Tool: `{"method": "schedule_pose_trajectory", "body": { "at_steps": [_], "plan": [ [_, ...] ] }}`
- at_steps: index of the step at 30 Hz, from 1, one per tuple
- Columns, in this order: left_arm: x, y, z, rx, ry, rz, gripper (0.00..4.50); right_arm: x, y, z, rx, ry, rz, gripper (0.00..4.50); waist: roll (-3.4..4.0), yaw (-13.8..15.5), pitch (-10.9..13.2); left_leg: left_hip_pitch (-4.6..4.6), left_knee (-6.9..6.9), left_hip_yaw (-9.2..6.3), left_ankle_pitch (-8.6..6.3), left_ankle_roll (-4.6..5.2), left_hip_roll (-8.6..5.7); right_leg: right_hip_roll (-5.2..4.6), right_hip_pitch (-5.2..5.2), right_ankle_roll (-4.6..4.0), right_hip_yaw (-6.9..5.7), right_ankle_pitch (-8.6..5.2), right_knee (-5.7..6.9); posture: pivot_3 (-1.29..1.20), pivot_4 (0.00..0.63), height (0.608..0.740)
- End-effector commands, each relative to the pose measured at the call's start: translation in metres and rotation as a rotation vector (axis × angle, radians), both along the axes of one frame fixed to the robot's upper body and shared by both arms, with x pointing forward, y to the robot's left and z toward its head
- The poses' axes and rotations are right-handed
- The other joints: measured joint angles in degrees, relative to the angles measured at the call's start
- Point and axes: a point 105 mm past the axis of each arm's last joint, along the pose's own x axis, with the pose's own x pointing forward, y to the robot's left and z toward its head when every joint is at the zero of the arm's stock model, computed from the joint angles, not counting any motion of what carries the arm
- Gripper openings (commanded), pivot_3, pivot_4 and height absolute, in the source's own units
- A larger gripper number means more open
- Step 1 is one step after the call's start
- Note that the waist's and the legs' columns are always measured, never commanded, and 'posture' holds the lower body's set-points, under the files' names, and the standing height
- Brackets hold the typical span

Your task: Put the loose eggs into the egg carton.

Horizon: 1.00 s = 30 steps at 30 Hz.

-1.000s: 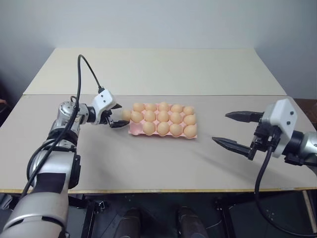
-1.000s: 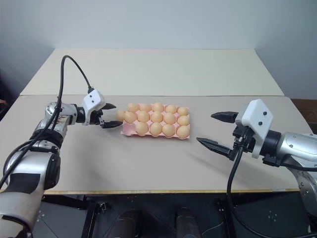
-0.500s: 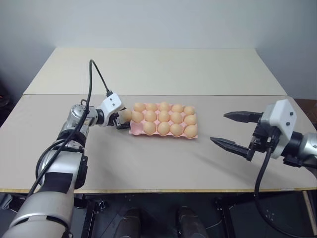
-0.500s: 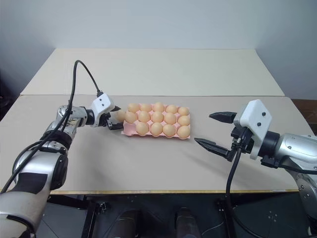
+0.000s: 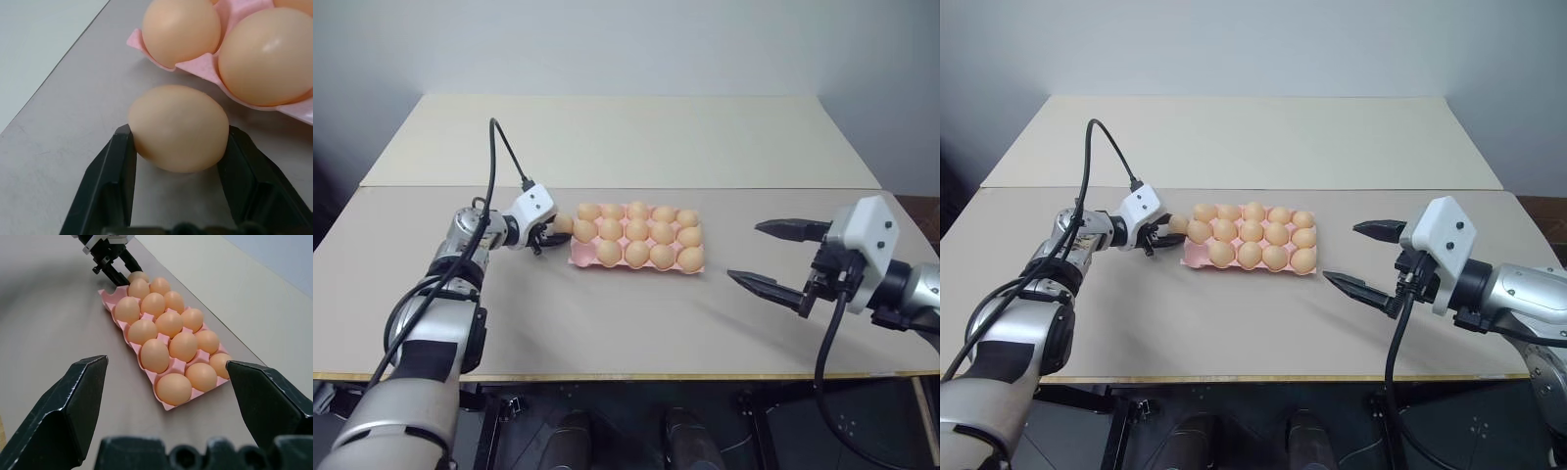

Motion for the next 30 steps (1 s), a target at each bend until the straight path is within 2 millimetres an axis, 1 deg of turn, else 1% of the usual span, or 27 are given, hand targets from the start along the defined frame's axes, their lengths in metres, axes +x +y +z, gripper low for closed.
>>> {"method": "schedule_pose_trajectory", "body": {
  "at_steps": [1, 3, 4, 5, 7, 8, 10, 13, 16, 20, 26, 28, 30],
  "plan": [
    [0.000, 0.019, 0.023, 0.028, -0.060, 0.006, 2.07, -0.003, 0.001, 0.011, -0.014, -0.044, 0.009, 4.50, 0.00, -0.1, 0.0, 0.00, 0.00, 0.00, 0.00, 0.00, 0.00, 0.00, 0.00, 0.00, 0.00, 0.00, 0.00, 0.00, 0.150, 0.740],
    [-0.002, 0.030, 0.034, 0.034, -0.086, 0.007, 2.07, -0.003, 0.000, 0.011, -0.012, -0.043, 0.009, 4.50, 0.00, -0.5, 0.0, 0.00, 0.00, 0.00, 0.00, 0.00, 0.02, 0.02, -0.01, 0.00, 0.00, 0.00, 0.00, 0.00, 0.150, 0.740],
    [-0.003, 0.033, 0.038, 0.035, -0.093, 0.004, 2.07, -0.003, 0.000, 0.010, -0.012, -0.043, 0.009, 4.50, 0.00, -0.7, 0.0, 0.00, -0.01, 0.00, 0.00, 0.00, 0.04, 0.04, -0.02, 0.00, 0.00, 0.00, 0.00, 0.00, 0.150, 0.740],
    [-0.006, 0.034, 0.046, 0.009, -0.097, -0.027, 2.07, -0.003, 0.000, 0.009, -0.012, -0.042, 0.007, 4.50, 0.00, -0.8, 0.0, 0.00, -0.01, 0.00, 0.00, 0.00, 0.04, 0.04, -0.02, 0.00, 0.00, 0.00, 0.01, 0.00, 0.150, 0.740],
    [-0.014, 0.031, 0.064, -0.072, -0.100, -0.106, 2.07, -0.002, 0.000, 0.007, -0.008, -0.041, 0.006, 4.50, 0.00, -0.8, 0.0, 0.00, -0.01, -0.01, 0.00, 0.00, 0.03, 0.03, -0.02, 0.00, 0.00, 0.00, 0.01, 0.00, 0.150, 0.740],
    [-0.018, 0.026, 0.071, -0.117, -0.097, -0.158, 2.07, -0.001, 0.000, 0.007, -0.005, -0.041, 0.007, 4.50, 0.00, -0.6, 0.0, 0.00, 0.00, -0.01, 0.00, 0.00, 0.02, 0.01, 0.00, 0.00, -0.01, 0.00, 0.01, 0.00, 0.150, 0.740],
    [-0.027, 0.015, 0.077, -0.180, -0.065, -0.250, 2.07, 0.000, 0.002, 0.006, -0.003, -0.041, 0.012, 4.50, 0.00, -0.3, 0.0, -0.03, 0.04, -0.02, 0.00, 0.00, 0.01, -0.01, 0.01, 0.00, -0.05, 0.00, 0.00, 0.00, 0.150, 0.740],
    [-0.039, 0.002, 0.072, -0.192, -0.007, -0.359, 2.07, 0.002, 0.003, 0.006, -0.005, -0.041, 0.017, 4.50, 0.01, -0.3, 0.0, -0.06, 0.06, -0.03, 0.00, 0.00, 0.01, -0.01, 0.01, 0.00, -0.04, 0.00, 0.00, 0.00, 0.150, 0.740],
    [-0.044, -0.009, 0.060, -0.184, 0.022, -0.393, 2.07, 0.001, 0.003, 0.007, -0.017, -0.049, 0.023, 4.50, 0.01, -0.6, 0.0, -0.04, 0.06, -0.03, 0.00, 0.00, 0.02, 0.00, 0.00, 0.00, -0.02, 0.00, 0.00, 0.00, 0.150, 0.740],
    [-0.048, -0.017, 0.045, -0.171, 0.063, -0.411, 2.07, 0.000, 0.004, 0.009, -0.021, -0.054, 0.022, 4.50, 0.00, -0.9, 0.0, -0.02, 0.07, -0.04, 0.00, 0.00, 0.04, 0.03, 0.00, 0.00, -0.02, 0.00, 0.04, 0.00, 0.150, 0.740],
    [-0.055, -0.025, 0.037, -0.184, 0.123, -0.460, 2.07, -0.002, 0.002, 0.007, -0.024, -0.050, 0.015, 4.50, 0.00, -1.1, 0.0, -0.05, 0.07, -0.06, 0.00, 0.00, 0.04, 0.04, 0.00, 0.00, -0.02, 0.00, 0.02, 0.00, 0.150, 0.740],
    [-0.057, -0.026, 0.036, -0.190, 0.144, -0.472, 2.78, -0.002, 0.003, 0.007, -0.022, -0.050, 0.013, 4.50, 0.00, -1.2, 0.0, -0.04, 0.07, -0.05, 0.00, 0.00, 0.03, 0.03, 0.00, 0.00, -0.02, 0.00, 0.02, 0.00, 0.150, 0.740],
    [-0.059, -0.027, 0.036, -0.184, 0.155, -0.484, 3.39, -0.002, 0.003, 0.006, -0.022, -0.049, 0.012, 4.50, 0.00, -1.2, 0.0, -0.03, 0.07, -0.05, 0.00, 0.00, 0.04, 0.04, 0.00, 0.00, -0.02, 0.00, 0.03, 0.00, 0.150, 0.740]
  ]
}}
